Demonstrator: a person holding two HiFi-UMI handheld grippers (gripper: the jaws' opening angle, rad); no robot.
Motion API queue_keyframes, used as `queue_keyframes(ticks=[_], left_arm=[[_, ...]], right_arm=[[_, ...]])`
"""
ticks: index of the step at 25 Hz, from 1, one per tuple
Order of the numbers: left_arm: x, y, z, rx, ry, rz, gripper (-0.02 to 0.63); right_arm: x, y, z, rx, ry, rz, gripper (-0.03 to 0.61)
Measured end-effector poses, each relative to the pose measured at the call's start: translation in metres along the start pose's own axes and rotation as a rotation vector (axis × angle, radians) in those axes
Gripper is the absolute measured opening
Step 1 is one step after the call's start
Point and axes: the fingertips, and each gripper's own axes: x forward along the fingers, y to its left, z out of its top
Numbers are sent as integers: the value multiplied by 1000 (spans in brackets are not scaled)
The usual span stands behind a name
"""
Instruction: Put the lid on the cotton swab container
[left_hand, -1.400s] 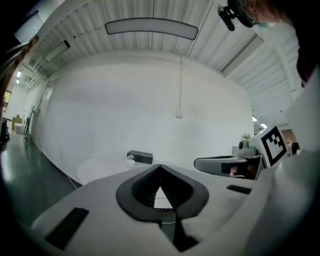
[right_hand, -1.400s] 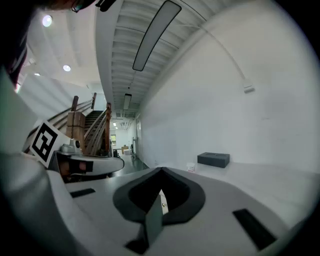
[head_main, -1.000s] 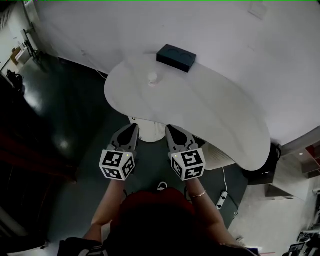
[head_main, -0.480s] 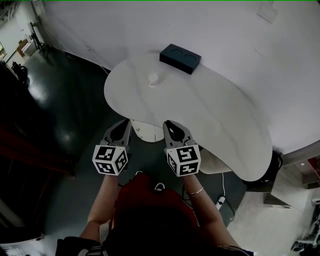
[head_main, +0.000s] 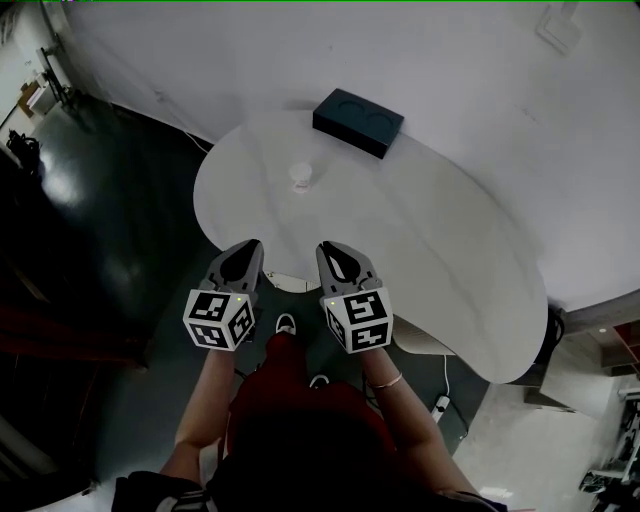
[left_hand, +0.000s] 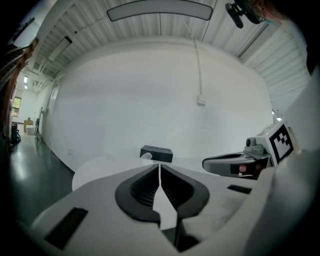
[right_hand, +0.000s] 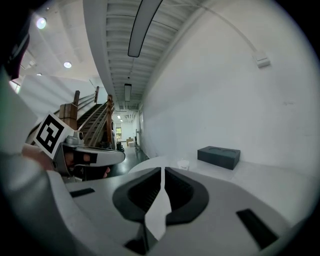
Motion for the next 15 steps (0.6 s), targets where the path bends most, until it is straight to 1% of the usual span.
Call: queue_keyframes(ticks=[3,6,10,15], left_arm=[[28,15,3,-5,12,-24,25],[52,33,8,-16,20,-36,26],[82,54,12,-17,39,-58,26],[112,74,13,-32,68,-100,26]], right_arm=[[31,-11,1,6,18,-11,15],[59,-21,-3,-7,71,-26,15],[93,-35,-12,10,136,-51,17],[127,-46,-13,13,160,-79,17]])
